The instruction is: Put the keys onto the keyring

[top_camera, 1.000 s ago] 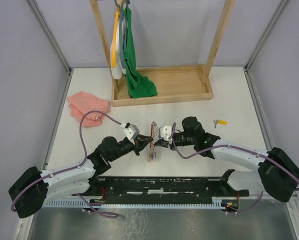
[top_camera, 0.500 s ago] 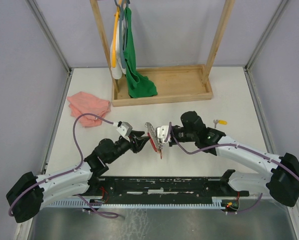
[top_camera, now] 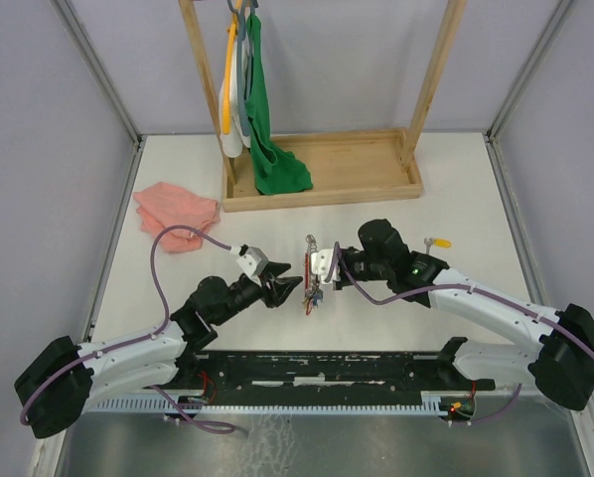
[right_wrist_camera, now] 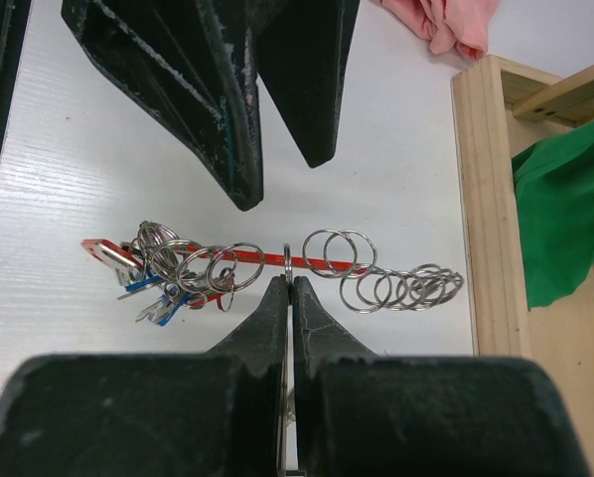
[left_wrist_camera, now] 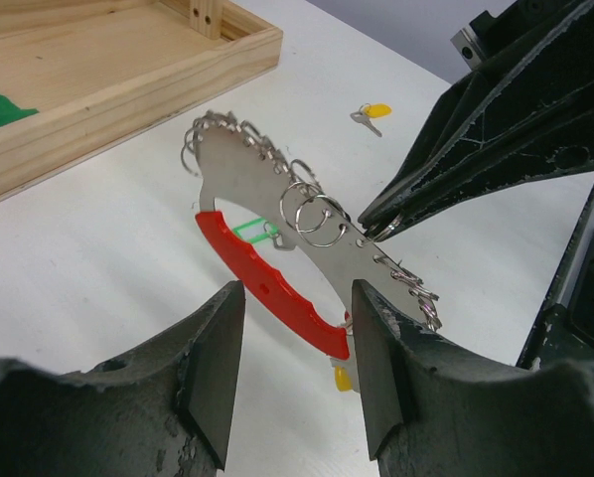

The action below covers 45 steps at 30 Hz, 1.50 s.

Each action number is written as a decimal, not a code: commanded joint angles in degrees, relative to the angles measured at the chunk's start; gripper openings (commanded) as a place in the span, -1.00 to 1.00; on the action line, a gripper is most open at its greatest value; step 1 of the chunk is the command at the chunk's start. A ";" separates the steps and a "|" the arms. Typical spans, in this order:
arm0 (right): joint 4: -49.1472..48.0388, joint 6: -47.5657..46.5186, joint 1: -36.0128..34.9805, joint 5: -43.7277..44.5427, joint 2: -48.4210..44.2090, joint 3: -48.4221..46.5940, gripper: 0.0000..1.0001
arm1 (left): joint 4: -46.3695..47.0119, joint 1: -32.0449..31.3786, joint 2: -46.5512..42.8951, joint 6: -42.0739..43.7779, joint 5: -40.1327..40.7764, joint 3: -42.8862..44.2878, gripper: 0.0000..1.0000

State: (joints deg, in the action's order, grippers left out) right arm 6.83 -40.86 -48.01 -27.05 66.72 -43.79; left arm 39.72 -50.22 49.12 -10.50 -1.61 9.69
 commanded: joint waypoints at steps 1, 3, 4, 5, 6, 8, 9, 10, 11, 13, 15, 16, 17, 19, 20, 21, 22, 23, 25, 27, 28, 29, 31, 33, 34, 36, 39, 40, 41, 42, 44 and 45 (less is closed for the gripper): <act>-7.12 1.81 -0.38 -0.65 -1.27 0.17 -0.99 | 5.20 0.13 0.49 7.06 -5.30 1.77 0.06; -9.45 2.83 -0.33 -0.83 -2.07 1.81 -0.99 | 7.32 0.14 -0.72 8.77 -6.34 0.36 0.03; -10.52 3.43 -0.21 -1.09 -2.46 2.64 -0.99 | 9.08 0.19 -1.21 9.53 -6.58 -0.55 0.03; -11.83 4.21 0.00 -1.47 -2.90 3.47 -0.98 | 11.04 0.14 -1.60 10.68 -6.70 -1.50 0.02; -13.32 5.24 0.28 -1.88 -3.31 4.22 -0.98 | 12.62 0.12 -1.70 11.66 -6.67 -2.33 0.01; -18.09 8.30 1.31 -3.61 -3.87 5.77 -0.99 | 15.17 0.16 -1.44 13.42 -6.97 -3.18 0.00; -20.49 9.94 2.02 -4.99 -4.15 6.80 -0.99 | 16.13 0.12 -1.24 14.15 -7.63 -3.22 -0.02; -23.59 12.12 2.75 -6.27 -4.42 8.08 -0.99 | 17.09 0.13 -1.04 14.86 -8.21 -3.19 -0.03; -26.87 14.82 3.33 -7.32 -4.56 9.28 -0.98 | 18.02 0.12 -0.79 15.42 -8.78 -3.15 -0.06; -31.11 17.49 4.19 -9.31 -4.81 11.03 -0.98 | 18.68 0.25 -0.26 16.67 -9.96 -2.63 -0.12; -32.10 18.98 4.65 -10.70 -4.72 11.44 -0.98 | 17.64 0.28 0.20 17.56 -11.19 -1.55 -0.15; -32.08 19.46 4.78 -11.33 -4.70 11.47 -0.99 | 16.98 0.30 0.33 17.94 -12.06 -1.04 -0.15; -32.46 19.92 4.91 -12.06 -4.55 11.59 -0.98 | 16.63 0.43 0.42 18.38 -13.39 -0.69 -0.16; -36.17 21.94 5.21 -12.43 -4.22 12.84 -0.99 | 16.53 0.51 0.53 18.93 -15.35 -0.49 -0.18; -38.07 22.96 5.43 -12.42 -4.02 13.65 -0.99 | 16.45 0.49 0.56 19.26 -15.97 -0.47 -0.19; -39.87 24.01 5.61 -12.60 -3.71 14.31 -0.98 | 16.37 0.53 0.54 19.43 -16.17 -0.54 -0.20; -41.11 24.75 5.68 -13.00 -3.56 14.68 -0.99 | 16.24 0.55 0.60 19.63 -16.34 -0.62 -0.22; -41.77 25.33 5.77 -13.48 -3.57 14.77 -0.98 | 16.00 0.65 0.55 19.91 -16.52 -0.64 -0.23; -41.66 25.96 5.80 -14.25 -3.65 14.79 -0.98 | 15.43 0.84 0.22 20.07 -16.71 -0.64 -0.24; -41.65 26.30 5.82 -14.96 -3.91 14.79 -0.98 | 15.24 0.92 -0.08 20.25 -17.07 -0.64 -0.24; -41.63 26.43 5.82 -15.22 -4.06 14.81 -0.98 | 15.23 0.97 -0.15 20.30 -17.11 -0.64 -0.24; -41.71 26.57 5.82 -15.56 -4.03 14.81 -0.98 | 15.22 0.99 -0.02 20.46 -17.11 -0.60 -0.24; -41.65 26.81 5.82 -16.56 -3.78 14.67 -0.98 | 15.23 1.10 0.34 20.59 -16.95 -0.41 -0.25; -41.30 26.85 5.82 -17.27 -3.53 14.33 -0.99 | 15.30 1.19 0.69 20.74 -17.24 -0.23 -0.25; -40.74 26.63 5.82 -17.51 -3.49 14.17 -0.98 | 15.30 1.22 0.82 20.77 -17.16 -0.13 -0.25; -39.52 26.01 5.82 -18.21 -3.39 13.62 -0.99 | 15.34 1.30 1.18 20.88 -16.63 -0.03 -0.25; -39.56 25.96 5.82 -19.07 -2.90 13.31 -0.98 | 15.72 1.52 1.48 20.84 -16.15 0.23 -0.29; -39.88 26.05 5.83 -19.17 -2.68 13.29 -0.98 | 16.26 1.62 1.56 20.68 -15.94 0.12 -0.30; -40.48 26.23 5.78 -19.22 -2.47 13.41 -0.98 | 16.92 1.70 1.71 20.45 -15.89 0.00 -0.31; -41.10 26.39 5.80 -19.24 -2.35 13.58 -0.98 | 17.44 1.80 1.83 20.33 -16.01 -0.09 -0.33; -42.14 26.70 5.82 -19.54 -2.06 13.82 -0.98 | 17.78 2.11 2.21 20.26 -16.50 -0.04 -0.36; -42.41 26.87 5.78 -19.80 -1.87 13.84 -0.98 | 17.76 2.32 2.36 20.10 -16.98 0.04 -0.38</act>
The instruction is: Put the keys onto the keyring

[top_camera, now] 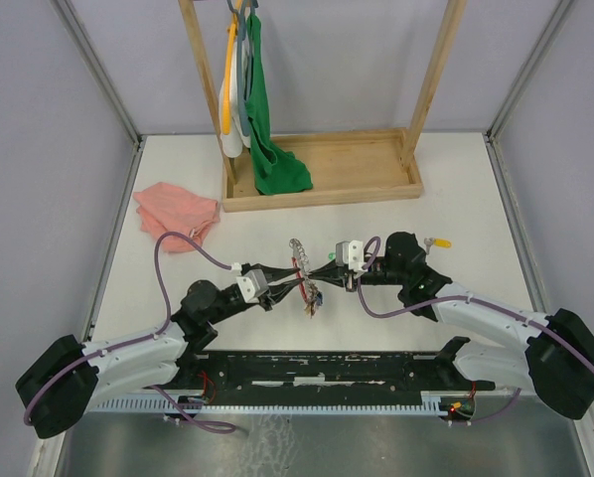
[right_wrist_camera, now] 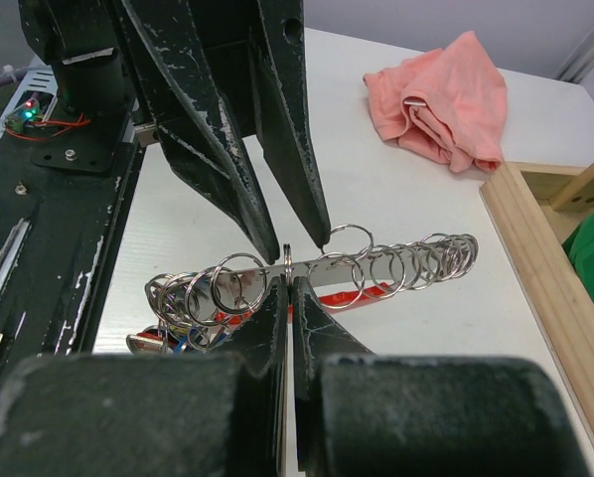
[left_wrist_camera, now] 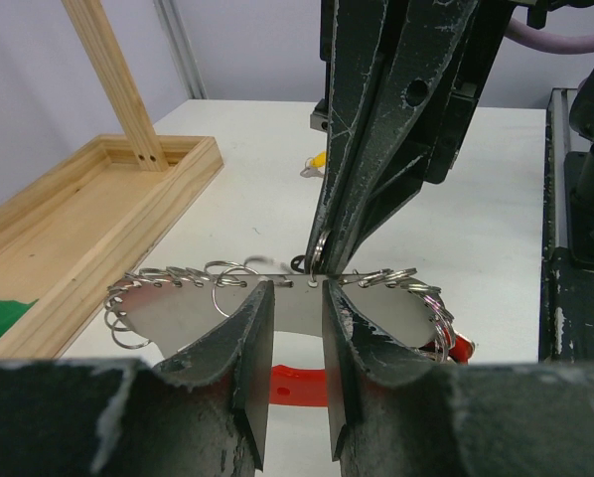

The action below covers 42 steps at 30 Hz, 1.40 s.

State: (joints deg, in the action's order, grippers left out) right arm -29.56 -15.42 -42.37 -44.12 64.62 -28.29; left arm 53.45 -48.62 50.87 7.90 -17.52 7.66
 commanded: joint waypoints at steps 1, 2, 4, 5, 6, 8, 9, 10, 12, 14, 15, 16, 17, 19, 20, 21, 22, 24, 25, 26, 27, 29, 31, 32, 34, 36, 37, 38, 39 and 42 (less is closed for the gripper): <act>-6.21 1.51 0.15 -2.99 0.24 -1.74 -0.99 | 4.17 1.03 0.70 1.43 -1.70 2.05 -0.40; -6.31 1.55 0.18 -3.07 0.32 -1.64 -0.99 | 4.46 1.28 0.73 1.23 -2.46 1.94 -0.41; -6.34 1.40 0.12 -3.22 0.31 -1.65 -0.98 | 5.30 1.82 0.72 0.58 -4.22 1.75 -0.43; -6.30 1.30 0.13 -3.29 0.28 -1.62 -0.98 | 5.36 2.03 0.75 0.28 -5.22 1.79 -0.43; -6.30 1.27 0.18 -3.45 0.34 -1.67 -0.98 | 5.32 2.17 0.75 0.09 -6.19 1.89 -0.43; -6.40 1.27 0.12 -3.87 0.45 -1.72 -0.98 | 5.18 2.28 1.00 -0.30 -7.41 2.17 -0.43; -6.48 1.35 0.16 -4.07 0.49 -1.76 -0.98 | 5.20 2.35 1.21 -0.50 -7.89 2.26 -0.43; -6.57 1.36 0.18 -4.28 0.58 -1.74 -0.98 | 5.21 2.45 1.36 -0.66 -8.45 2.41 -0.43; -6.64 1.38 0.18 -4.38 0.75 -1.76 -0.98 | 4.99 2.49 1.86 -1.01 -10.20 2.81 -0.43; -6.94 1.43 0.18 -4.80 0.96 -1.79 -0.98 | 4.83 2.49 2.39 -1.45 -11.22 3.11 -0.43; -7.06 1.51 0.17 -5.01 1.02 -1.89 -0.98 | 4.78 2.56 2.65 -1.57 -11.71 3.30 -0.43; -7.20 1.60 0.14 -5.35 1.12 -1.95 -0.98 | 4.74 2.60 2.87 -1.62 -12.13 3.40 -0.44; -7.15 1.55 0.18 -5.64 1.17 -1.95 -0.98 | 4.74 2.65 3.05 -1.70 -12.26 3.53 -0.44; -7.10 1.53 0.16 -6.24 1.31 -2.10 -0.98 | 4.69 2.68 3.25 -1.68 -12.41 3.67 -0.46; -7.00 1.46 0.18 -6.51 1.34 -2.11 -0.98 | 4.58 2.66 3.34 -1.62 -12.56 3.75 -0.49; -6.91 1.37 0.17 -6.88 1.45 -2.11 -0.98 | 4.45 2.65 3.46 -1.64 -12.78 3.88 -0.52; -6.73 1.33 0.18 -7.32 1.64 -2.20 -0.98 | 4.06 2.74 3.51 -1.47 -13.17 4.08 -0.60; -5.56 0.87 0.18 -7.98 1.82 -2.55 -0.98 | 2.71 2.83 3.78 -1.04 -13.96 4.64 -0.77; -4.51 0.42 0.18 -8.27 1.91 -2.77 -0.98 | 1.94 2.77 3.81 -0.78 -14.43 4.97 -0.85; -3.30 -0.18 0.18 -8.50 1.91 -3.02 -0.98 | 0.98 2.76 3.69 -0.47 -14.68 5.26 -0.92; -1.59 -1.03 0.16 -8.65 1.87 -3.44 -0.98 | -0.11 2.78 3.44 -0.05 -14.72 5.52 -0.95; 3.36 -3.75 0.18 -8.51 1.83 -4.42 -0.97 | -2.87 2.86 2.61 0.54 -14.35 6.01 -0.95; 9.40 -7.03 0.13 -7.62 1.75 -5.75 -0.92 | -6.78 2.84 1.63 0.98 -13.40 7.02 -0.95; 12.10 -8.55 0.18 -7.07 1.78 -6.22 -0.88 | -9.59 2.90 1.19 1.61 -12.77 7.71 -0.95; 16.69 -11.24 0.16 -5.97 2.19 -7.18 -0.77 | -15.69 2.85 1.13 2.32 -12.07 9.42 -0.95; 18.92 -12.69 0.15 -5.45 3.20 -7.96 -0.69 | -19.29 2.88 2.00 2.43 -11.64 10.29 -0.95; 19.75 -13.16 0.16 -5.11 3.86 -8.32 -0.65 | -20.25 2.91 2.64 2.47 -11.44 10.47 -0.95; 20.51 -13.58 0.17 -4.84 4.53 -8.54 -0.62 | -21.30 2.88 3.34 2.47 -11.26 10.65 -0.95; 21.18 -13.91 0.18 -4.64 5.07 -8.87 -0.59 | -22.34 2.88 3.96 2.52 -11.16 10.97 -0.95; 22.24 -14.50 0.18 -4.04 7.08 -9.20 -0.50 | -25.03 2.89 5.51 2.81 -11.21 11.71 -0.95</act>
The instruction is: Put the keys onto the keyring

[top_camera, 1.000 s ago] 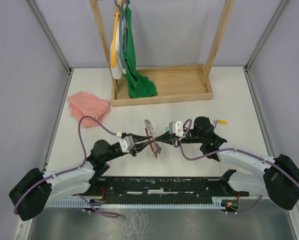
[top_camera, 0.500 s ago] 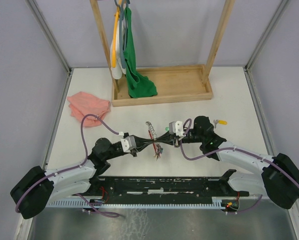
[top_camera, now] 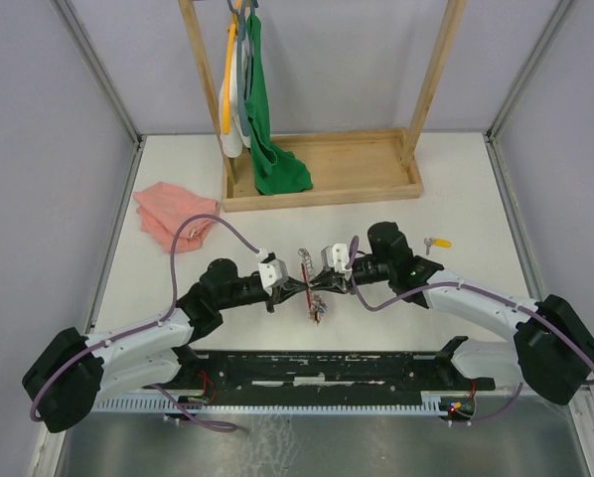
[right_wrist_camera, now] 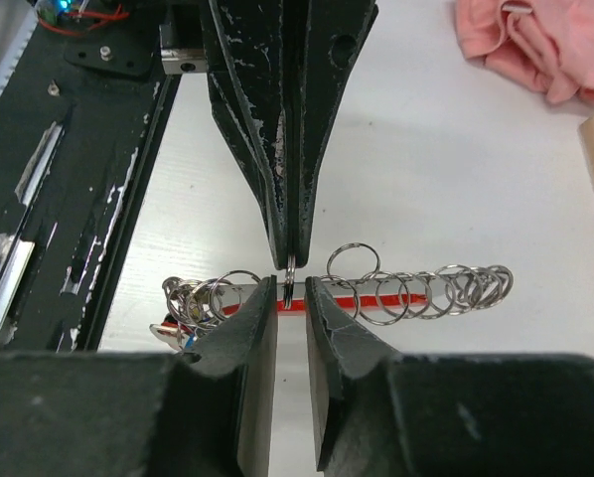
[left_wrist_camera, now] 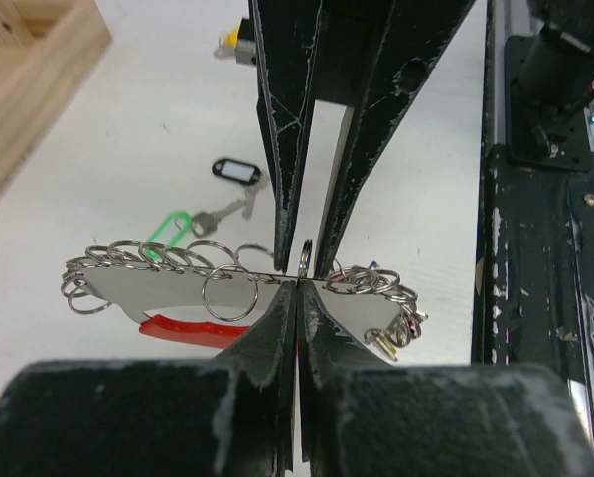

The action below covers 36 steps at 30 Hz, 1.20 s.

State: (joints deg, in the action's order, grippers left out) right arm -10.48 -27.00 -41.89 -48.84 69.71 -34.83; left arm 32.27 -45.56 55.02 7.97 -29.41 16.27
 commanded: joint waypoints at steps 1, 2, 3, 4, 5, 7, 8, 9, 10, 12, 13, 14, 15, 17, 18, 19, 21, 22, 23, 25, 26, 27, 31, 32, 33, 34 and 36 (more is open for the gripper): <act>3.40 -3.09 -0.30 0.98 2.66 -2.70 -0.48 | -4.33 -0.16 1.54 2.91 0.75 3.20 -0.95; 3.81 -3.29 -0.30 1.35 3.39 -2.84 -0.46 | -4.71 -0.14 1.69 3.04 0.75 3.36 -0.95; 4.05 -3.39 -0.30 1.51 3.83 -2.95 -0.45 | -5.40 -0.18 1.90 3.27 0.80 3.59 -0.95; 4.22 -3.51 -0.30 1.59 4.11 -3.04 -0.42 | -6.31 -0.18 2.06 3.63 0.84 3.96 -0.95; 4.38 -3.69 -0.32 1.71 4.35 -3.05 -0.40 | -7.35 -0.16 2.41 3.92 0.91 4.38 -0.95; 4.62 -3.84 -0.32 1.85 4.79 -3.18 -0.36 | -8.68 -0.23 3.17 4.15 0.69 5.21 -0.95; 4.65 -3.84 -0.30 1.92 5.00 -3.32 -0.34 | -9.05 -0.19 3.64 4.20 0.29 5.52 -0.95; 4.71 -3.90 -0.30 2.00 5.28 -3.38 -0.32 | -9.42 -0.22 4.13 4.23 -0.23 5.80 -0.95; 4.73 -3.92 -0.36 1.99 5.48 -3.54 -0.31 | -9.95 -0.22 4.51 4.29 -0.66 6.24 -0.95; 4.74 -3.93 -0.30 1.85 5.83 -3.84 -0.29 | -11.45 -0.22 5.15 4.41 -1.07 7.12 -0.95; 4.74 -3.91 -0.38 1.60 5.98 -4.01 -0.29 | -12.00 -0.19 5.33 4.45 -1.15 7.44 -0.95; 4.74 -3.92 -0.40 1.44 6.22 -4.14 -0.29 | -12.38 -0.15 5.47 4.52 -1.41 7.76 -0.95; 4.72 -3.84 -0.39 1.32 6.36 -4.37 -0.29 | -12.62 -0.23 5.46 4.69 -1.90 7.89 -0.95; 5.01 -3.77 -0.40 1.01 6.53 -4.68 -0.29 | -12.96 -0.27 5.41 4.85 -2.03 8.02 -0.95; 5.36 -3.84 -0.39 0.73 6.49 -5.00 -0.29 | -13.20 -0.22 5.36 4.90 -1.86 8.14 -0.95; 5.89 -3.90 -0.39 0.28 6.49 -5.20 -0.29 | -13.49 -0.25 5.37 4.94 -1.72 8.29 -0.95; 6.58 -3.93 -0.55 -0.29 6.42 -5.49 -0.30 | -13.91 -0.23 5.58 4.91 -1.71 8.61 -0.95; 6.69 -4.00 -0.53 -0.37 6.40 -5.59 -0.31 | -14.13 -0.24 5.78 4.87 -1.85 8.89 -0.95; 6.79 -4.01 -0.48 -0.38 6.57 -5.68 -0.33 | -14.43 -0.29 5.87 4.91 -1.94 9.17 -0.95; 7.47 -4.20 -0.48 -0.49 6.91 -6.12 -0.36 | -14.85 -0.29 6.33 5.05 -2.11 9.69 -0.95; 8.19 -4.39 -0.56 -0.61 7.22 -6.46 -0.37 | -14.91 -0.26 6.44 5.09 -2.16 9.77 -0.95; 8.87 -4.60 -0.61 -0.77 7.53 -6.78 -0.38 | -14.95 -0.27 6.51 5.09 -2.36 9.80 -0.95; 10.21 -5.31 -1.05 -0.73 8.61 -7.59 -0.43 | -15.00 -0.32 6.71 5.05 -2.88 9.99 -0.95; 10.22 -5.27 -1.05 -0.73 8.74 -7.68 -0.48 | -15.01 -0.31 6.72 5.09 -2.97 9.98 -0.95; 10.25 -5.32 -1.11 -0.65 8.79 -7.77 -0.53 | -15.11 -0.31 6.80 5.11 -3.04 10.00 -0.95; 10.25 -5.41 -1.14 -0.58 8.82 -7.81 -0.61 | -15.20 -0.28 6.89 5.08 -3.03 10.12 -0.95; 10.25 -5.55 -1.15 -0.39 8.52 -7.73 -0.83 | -15.22 -0.23 6.99 4.93 -2.71 10.18 -0.95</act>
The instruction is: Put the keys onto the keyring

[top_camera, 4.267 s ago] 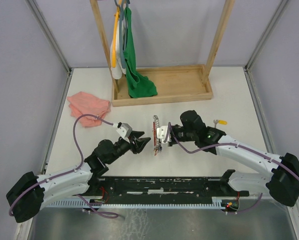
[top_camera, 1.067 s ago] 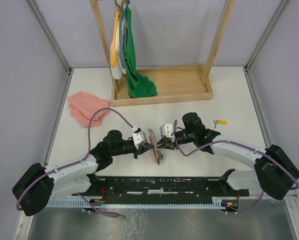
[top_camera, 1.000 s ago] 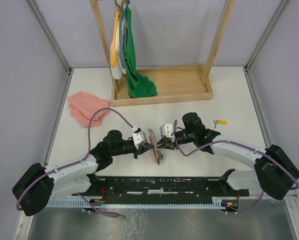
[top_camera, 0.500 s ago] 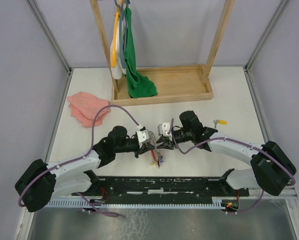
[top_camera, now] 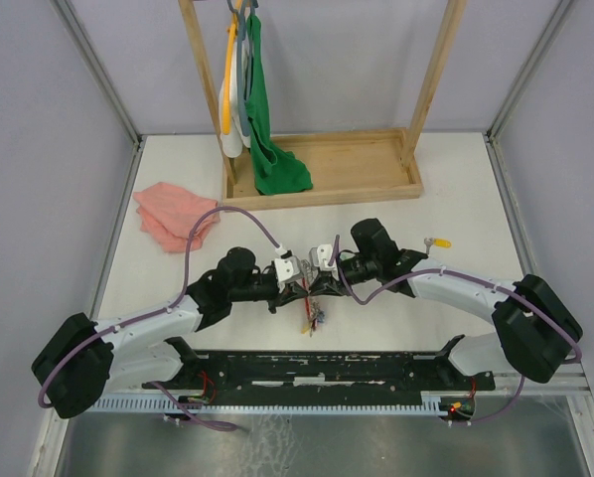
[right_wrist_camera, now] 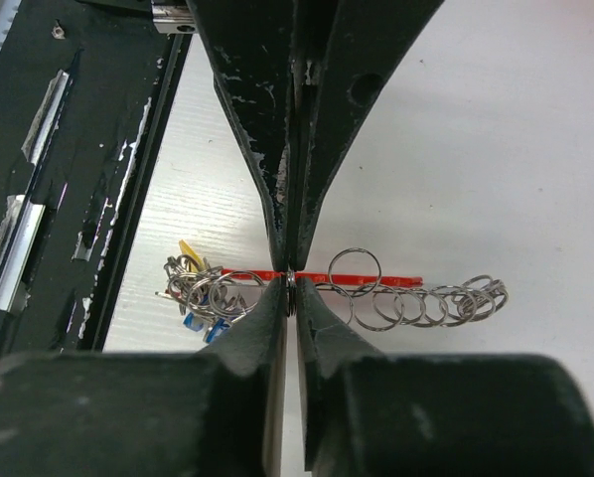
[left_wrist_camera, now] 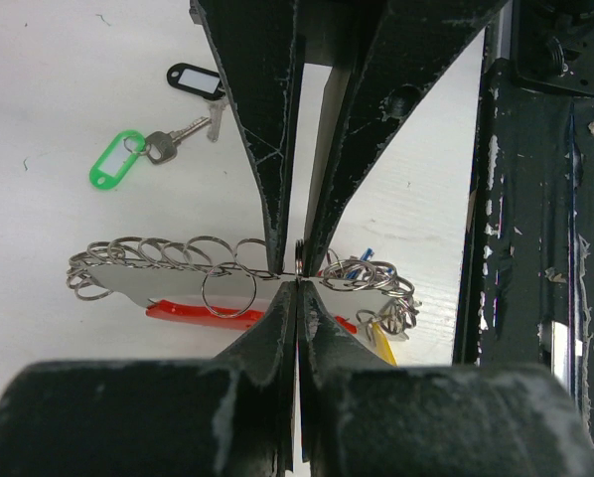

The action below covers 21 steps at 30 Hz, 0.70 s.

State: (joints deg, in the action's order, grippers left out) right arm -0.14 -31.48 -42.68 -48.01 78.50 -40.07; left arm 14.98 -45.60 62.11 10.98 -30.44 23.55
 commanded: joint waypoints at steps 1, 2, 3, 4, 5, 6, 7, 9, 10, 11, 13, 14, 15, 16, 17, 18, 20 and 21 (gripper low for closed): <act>-0.35 -0.98 -0.31 -1.10 -0.48 -2.42 -0.94 | 2.13 -0.24 -0.26 1.81 -1.24 2.81 -0.95; -0.94 -0.80 -0.33 -0.90 -0.82 -2.15 -0.98 | 2.45 -0.19 -0.29 1.70 -0.81 2.62 -0.95; -2.38 -0.06 -0.31 -0.72 -1.33 -1.36 -0.98 | 3.14 -0.20 -0.51 1.31 -0.40 2.26 -0.92; -4.27 0.90 -0.24 -0.69 -1.85 -0.59 -0.98 | 4.30 -0.19 -0.71 0.84 0.18 1.51 -0.88; -6.62 2.18 0.01 -0.68 -2.38 0.36 -0.98 | 5.85 -0.19 -1.09 0.18 0.73 0.72 -0.82; -9.22 3.61 0.26 -0.79 -2.98 1.37 -0.98 | 7.56 -0.14 -1.56 -0.50 1.39 -0.28 -0.75; -11.90 5.27 0.57 -1.11 -3.53 2.32 -0.98 | 9.40 -0.13 -2.22 -1.25 1.77 -1.33 -0.69; -17.73 8.57 1.19 -2.09 -4.24 4.20 -0.98 | 13.76 -0.01 -3.69 -2.94 2.36 -4.06 -0.53; -21.59 10.21 1.42 -2.69 -4.36 5.07 -0.98 | 16.07 0.11 -4.45 -3.88 3.03 -5.40 -0.47; -24.26 11.85 1.64 -3.18 -4.27 5.78 -0.98 | 19.25 0.17 -5.25 -4.66 3.70 -6.68 -0.41; -28.89 14.48 1.77 -3.38 -4.03 6.98 -0.98 | 23.59 0.34 -6.71 -6.04 4.79 -9.16 -0.33; -31.19 15.70 1.82 -3.44 -3.91 7.60 -0.98 | 25.47 0.48 -7.38 -6.60 5.24 -10.38 -0.30; -33.54 16.80 1.91 -3.41 -3.85 8.26 -0.98 | 27.09 0.61 -7.96 -6.99 5.40 -11.40 -0.28; -36.08 18.09 1.96 -3.39 -3.72 8.91 -0.98 | 28.82 0.80 -8.48 -7.40 5.72 -12.35 -0.27; -38.21 19.45 2.02 -3.43 -3.66 9.46 -0.99 | 30.56 0.98 -8.94 -7.79 6.16 -13.41 -0.26; -39.89 20.27 2.05 -3.39 -3.55 9.88 -0.99 | 32.70 1.29 -9.23 -8.24 6.32 -14.43 -0.24; -42.63 21.51 2.20 -3.34 -3.54 10.56 -0.98 | 36.43 2.13 -9.67 -9.28 6.47 -16.13 -0.23; -43.93 22.07 2.20 -3.26 -3.64 10.92 -0.98 | 37.94 2.51 -9.91 -9.63 6.40 -16.77 -0.22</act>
State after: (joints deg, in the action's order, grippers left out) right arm -29.89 -15.03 -40.80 -49.06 76.05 -29.95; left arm 40.01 -44.45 53.58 5.45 -25.50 8.97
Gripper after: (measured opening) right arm 0.015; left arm 0.383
